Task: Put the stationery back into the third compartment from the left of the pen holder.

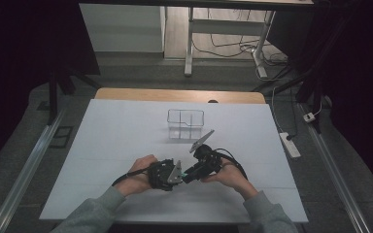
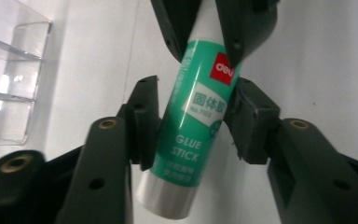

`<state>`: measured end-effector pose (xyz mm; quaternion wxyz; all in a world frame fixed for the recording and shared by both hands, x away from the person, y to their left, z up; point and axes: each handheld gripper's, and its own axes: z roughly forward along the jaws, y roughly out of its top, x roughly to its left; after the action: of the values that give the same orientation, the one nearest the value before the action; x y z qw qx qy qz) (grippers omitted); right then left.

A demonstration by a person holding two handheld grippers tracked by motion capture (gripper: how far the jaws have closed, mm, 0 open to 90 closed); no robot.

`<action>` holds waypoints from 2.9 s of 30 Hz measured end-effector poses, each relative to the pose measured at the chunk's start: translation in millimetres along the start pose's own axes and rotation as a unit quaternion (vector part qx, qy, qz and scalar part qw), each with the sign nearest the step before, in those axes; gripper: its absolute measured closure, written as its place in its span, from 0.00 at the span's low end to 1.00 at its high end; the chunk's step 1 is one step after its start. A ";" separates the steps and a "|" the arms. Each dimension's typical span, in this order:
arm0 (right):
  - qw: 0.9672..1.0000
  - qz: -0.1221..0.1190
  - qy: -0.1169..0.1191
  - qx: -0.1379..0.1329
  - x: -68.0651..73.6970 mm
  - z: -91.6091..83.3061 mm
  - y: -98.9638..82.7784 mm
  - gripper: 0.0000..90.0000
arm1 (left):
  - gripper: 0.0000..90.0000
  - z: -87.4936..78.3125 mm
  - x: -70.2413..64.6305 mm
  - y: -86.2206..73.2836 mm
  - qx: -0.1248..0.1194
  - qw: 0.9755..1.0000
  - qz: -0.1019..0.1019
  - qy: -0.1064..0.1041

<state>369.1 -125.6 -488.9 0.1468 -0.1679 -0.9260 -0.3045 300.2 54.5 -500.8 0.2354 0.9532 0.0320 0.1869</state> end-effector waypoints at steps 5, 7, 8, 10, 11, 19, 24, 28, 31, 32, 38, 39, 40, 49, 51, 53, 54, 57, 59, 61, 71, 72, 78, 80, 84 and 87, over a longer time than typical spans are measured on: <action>1.000 0.006 0.007 -0.013 -0.7 -4.1 -0.5 0.70 | 0.71 2.6 -1.3 -1.4 0.000 1.000 0.003 -0.016; 1.000 0.011 0.008 -0.022 -1.8 -5.1 -1.1 0.69 | 0.71 2.6 -0.8 -2.5 -0.005 1.000 -0.004 -0.016; 1.000 0.015 0.007 -0.025 -1.8 -5.9 -1.3 0.68 | 0.72 2.0 0.3 -3.2 -0.009 1.000 -0.009 -0.015; 0.999 0.015 -0.001 -0.039 -2.1 -8.7 -2.0 0.65 | 0.72 0.5 2.8 -5.4 -0.014 1.000 -0.021 -0.009; 0.999 0.015 -0.006 -0.047 -2.3 -10.8 -2.5 0.63 | 0.72 0.5 3.6 -6.9 -0.024 0.999 -0.034 -0.009; 0.991 0.015 -0.054 -0.125 -3.7 -32.0 -11.1 0.47 | 0.72 -10.3 20.6 -22.2 -0.061 0.993 -0.098 0.000; 0.983 0.009 -0.081 -0.167 -4.0 -39.9 -15.8 0.45 | 0.72 -15.0 28.5 -30.8 -0.085 0.987 -0.134 0.000; 0.978 0.008 -0.094 -0.185 -5.2 -42.5 -19.9 0.44 | 0.72 -16.5 31.6 -34.9 -0.100 0.983 -0.154 0.000; 0.976 0.009 -0.101 -0.195 -6.0 -44.6 -22.9 0.43 | 0.72 -18.2 34.7 -37.9 -0.118 0.977 -0.176 -0.003; 0.975 0.011 -0.101 -0.196 -6.3 -45.1 -23.6 0.43 | 0.72 -18.8 35.6 -38.9 -0.123 0.976 -0.181 -0.005; 0.971 0.010 -0.103 -0.216 -5.3 -44.5 -26.0 0.43 | 0.72 -20.1 38.9 -44.4 -0.144 0.968 -0.206 -0.001; 0.970 0.009 -0.105 -0.218 -5.0 -44.1 -26.1 0.43 | 0.72 -20.2 39.2 -45.2 -0.144 0.967 -0.209 0.000; 0.969 0.009 -0.109 -0.222 -4.6 -43.9 -26.3 0.43 | 0.72 -20.1 39.4 -45.7 -0.145 0.967 -0.212 0.001; 0.959 0.012 -0.122 -0.256 -2.5 -38.5 -29.0 0.43 | 0.71 -19.8 40.2 -47.5 -0.151 0.963 -0.224 0.011; 0.957 0.012 -0.120 -0.264 -1.0 -36.7 -28.2 0.43 | 0.71 -19.9 39.7 -46.9 -0.153 0.962 -0.224 0.013; 0.955 0.009 -0.120 -0.272 1.6 -34.9 -26.5 0.43 | 0.71 -19.9 39.2 -46.1 -0.154 0.962 -0.224 0.012; 0.954 0.008 -0.119 -0.275 2.9 -33.9 -25.5 0.44 | 0.71 -19.7 39.0 -45.6 -0.154 0.963 -0.222 0.012; 0.951 0.006 -0.119 -0.284 5.8 -29.9 -22.8 0.44 | 0.71 -18.7 37.3 -42.9 -0.155 0.963 -0.220 0.012; 0.951 0.005 -0.117 -0.287 6.1 -27.0 -21.4 0.44 | 0.71 -18.2 35.9 -41.0 -0.158 0.963 -0.219 0.016; 0.951 0.007 -0.113 -0.288 6.1 -24.4 -20.2 0.45 | 0.71 -17.8 34.7 -39.5 -0.161 0.962 -0.218 0.019; 0.950 0.014 -0.104 -0.296 8.4 -16.3 -14.8 0.47 | 0.71 -14.7 31.3 -35.1 -0.166 0.962 -0.215 0.024; 0.949 0.015 -0.103 -0.297 8.3 -15.7 -14.5 0.48 | 0.71 -14.4 30.9 -34.4 -0.165 0.963 -0.212 0.024; 0.947 0.015 -0.106 -0.301 10.3 -11.7 -13.5 0.55 | 0.71 -10.1 26.9 -29.0 -0.157 0.967 -0.200 0.020; 0.946 0.016 -0.108 -0.305 10.9 -11.2 -13.2 0.59 | 0.71 -8.8 25.9 -27.7 -0.154 0.968 -0.197 0.021; 0.944 0.020 -0.099 -0.315 10.0 -12.6 -13.9 0.67 | 0.71 -6.7 24.2 -25.9 -0.148 0.970 -0.192 0.025; 0.944 0.014 -0.097 -0.315 11.2 -13.4 -13.5 0.68 | 0.70 -6.3 23.7 -25.4 -0.148 0.970 -0.193 0.027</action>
<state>355.9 -141.5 -481.3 0.0001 -0.2471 -0.7900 -0.5611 320.5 83.3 -499.2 0.4045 0.8782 0.1936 0.1662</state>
